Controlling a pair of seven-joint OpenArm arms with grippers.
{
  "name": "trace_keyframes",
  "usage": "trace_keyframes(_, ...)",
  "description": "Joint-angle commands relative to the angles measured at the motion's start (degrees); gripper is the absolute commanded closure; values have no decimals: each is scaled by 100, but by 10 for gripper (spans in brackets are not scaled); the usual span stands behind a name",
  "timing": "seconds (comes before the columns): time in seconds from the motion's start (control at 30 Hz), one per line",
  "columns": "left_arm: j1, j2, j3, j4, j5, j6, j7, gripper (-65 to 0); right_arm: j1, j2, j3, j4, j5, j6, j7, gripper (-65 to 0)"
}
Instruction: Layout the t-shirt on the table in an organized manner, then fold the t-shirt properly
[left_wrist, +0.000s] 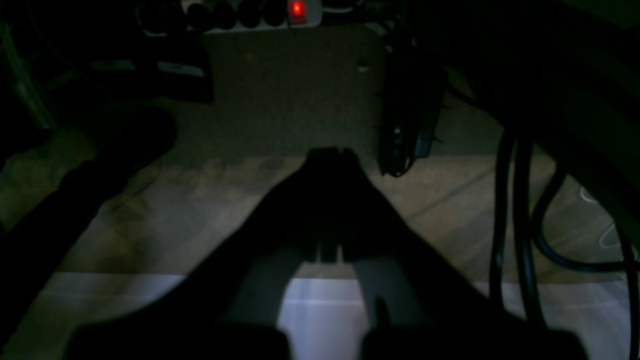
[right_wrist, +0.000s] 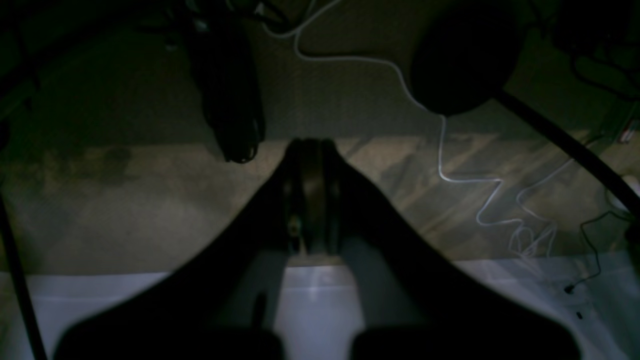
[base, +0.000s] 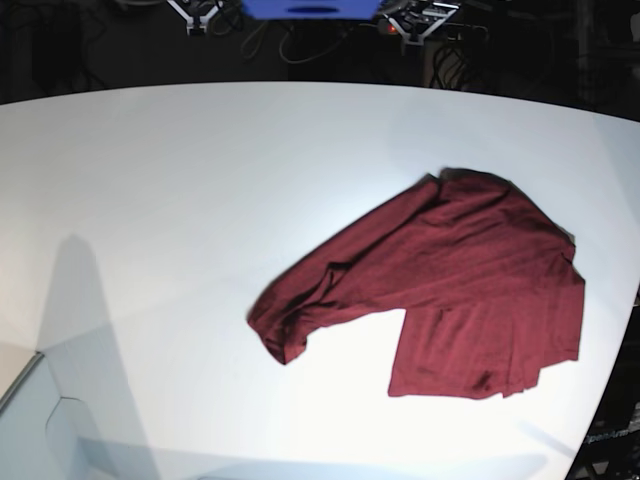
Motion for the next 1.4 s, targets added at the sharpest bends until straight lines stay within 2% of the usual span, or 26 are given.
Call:
trace_keyframes(0.0,12,34,12,-5,23,16,12,-4,31,20,23,5,8,45,26,-1)
trace_keyframes(0.23,21,43,12,-5,23,34,21,-4,119,-112,14,-12,8,45,26,-1)
trace_keyframes(0.6,12,113,12,-5,23,34,21,-4,128,-138,-38,-12,-10,45,9,-1)
trace_keyframes(1.37,162,-19,-23,3,-12,8,-23,-4,13,-6,-153,32,-10,45,26,-1)
